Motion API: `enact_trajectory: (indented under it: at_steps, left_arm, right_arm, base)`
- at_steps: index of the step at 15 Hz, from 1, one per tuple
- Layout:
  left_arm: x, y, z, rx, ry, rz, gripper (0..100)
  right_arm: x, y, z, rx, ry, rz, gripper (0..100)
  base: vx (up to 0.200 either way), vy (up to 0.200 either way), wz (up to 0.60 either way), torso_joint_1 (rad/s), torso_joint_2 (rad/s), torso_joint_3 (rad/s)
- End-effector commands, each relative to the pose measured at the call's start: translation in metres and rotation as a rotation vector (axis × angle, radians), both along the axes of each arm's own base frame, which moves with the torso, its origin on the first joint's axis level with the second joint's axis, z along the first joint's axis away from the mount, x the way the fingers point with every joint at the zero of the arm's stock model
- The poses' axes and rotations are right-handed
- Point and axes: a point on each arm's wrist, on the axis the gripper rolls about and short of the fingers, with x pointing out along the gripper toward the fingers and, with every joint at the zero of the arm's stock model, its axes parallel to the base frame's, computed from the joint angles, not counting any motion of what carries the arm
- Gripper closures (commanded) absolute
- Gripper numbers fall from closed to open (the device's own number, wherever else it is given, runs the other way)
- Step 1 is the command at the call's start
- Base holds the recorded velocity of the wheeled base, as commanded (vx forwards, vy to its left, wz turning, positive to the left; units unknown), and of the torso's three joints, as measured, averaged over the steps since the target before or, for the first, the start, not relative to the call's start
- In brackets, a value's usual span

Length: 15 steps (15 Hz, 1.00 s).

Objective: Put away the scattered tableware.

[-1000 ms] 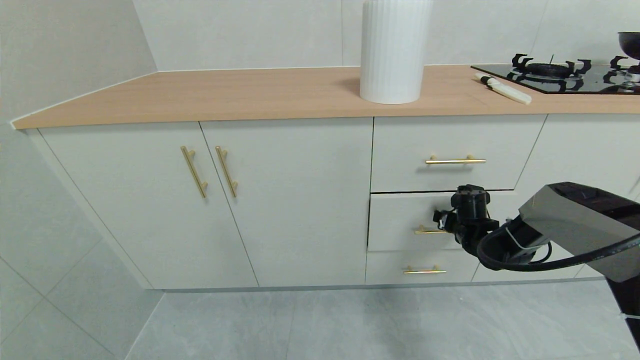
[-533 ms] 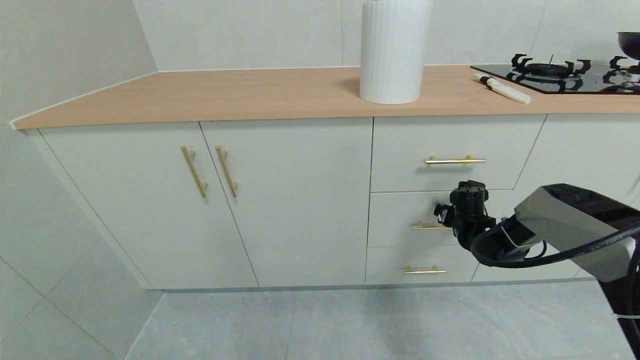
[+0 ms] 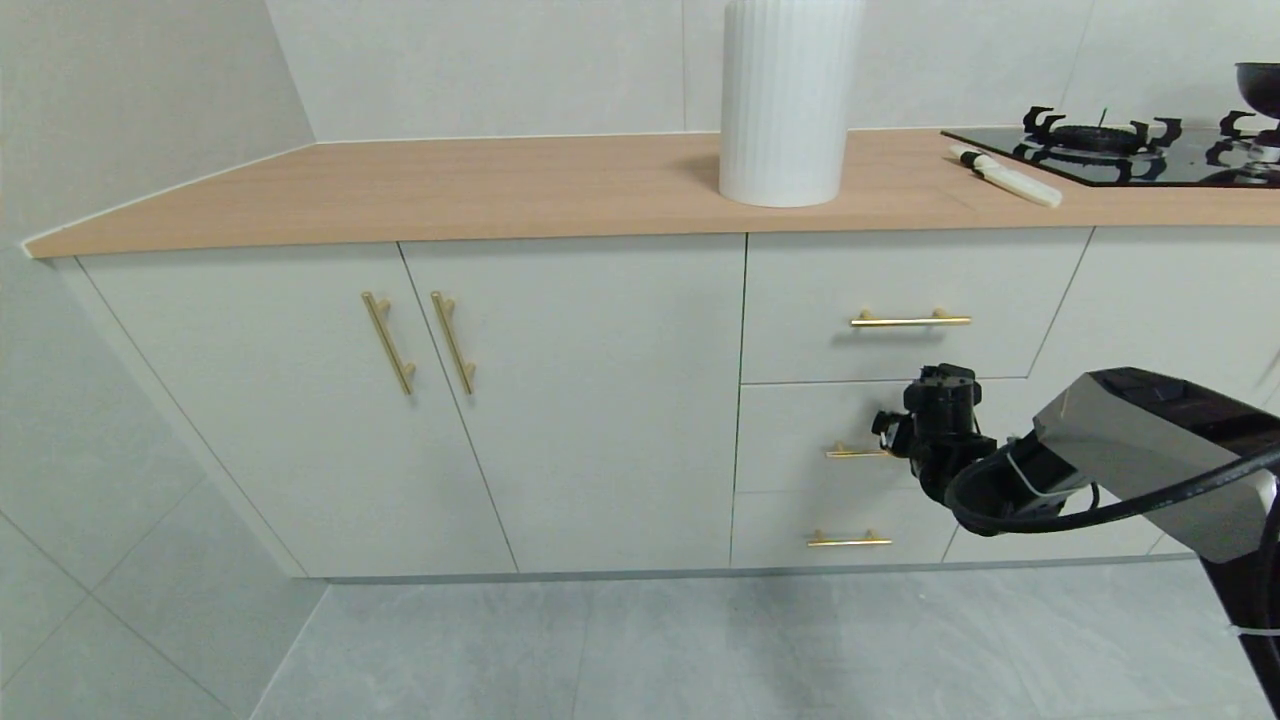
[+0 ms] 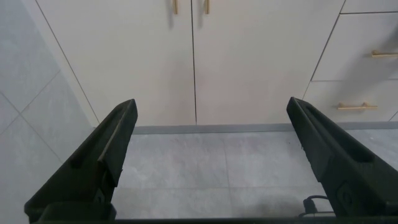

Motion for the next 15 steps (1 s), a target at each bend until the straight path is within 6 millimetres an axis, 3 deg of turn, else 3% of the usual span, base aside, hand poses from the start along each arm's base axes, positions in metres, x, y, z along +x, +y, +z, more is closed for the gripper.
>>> enact_trajectory:
  at_steps: [1,2,4,7,11,12,15]
  left_arm:
    - [0.000,0.000,0.000,0.001,0.000,0.000,0]
    - [0.000,0.000,0.000,0.000,0.000,0.000,0]
    - [0.000,0.000,0.000,0.000,-0.001,0.000,0]
    - [0.000,0.000,0.000,0.001,0.000,0.000,0]
    - [0.000,0.000,0.000,0.000,0.000,0.000,0]
    - [0.000,0.000,0.000,0.000,-0.001,0.000,0]
    - [0.000,0.000,0.000,0.000,0.000,0.000,0]
  right_arm:
    - [-0.017,-0.003,0.017,-0.004,0.016,0.011,0]
    - [-0.041,-0.005,0.046,-0.018,0.018,0.032,0]
    - [-0.065,-0.010,0.076,-0.016,-0.009,0.034,0]
    - [-0.145,-0.027,0.135,-0.033,-0.071,0.042,0]
    - [-0.242,-0.044,0.162,-0.028,-0.150,0.044,0]
    - [-0.275,-0.052,0.168,-0.044,-0.189,0.038,0]
    - [-0.327,-0.065,0.176,-0.151,-0.262,0.029,0]
  base:
    - [0.000,0.000,0.00,0.000,0.00,0.000]
    - [0.000,0.000,0.00,0.000,0.00,0.000]
    - [0.000,0.000,0.00,0.000,0.00,0.000]
    - [0.000,0.000,0.00,0.000,0.00,0.000]
    - [0.000,0.000,0.00,0.000,0.00,0.000]
    - [0.000,0.000,0.00,0.000,0.00,0.000]
    - [0.000,0.000,0.00,0.000,0.00,0.000]
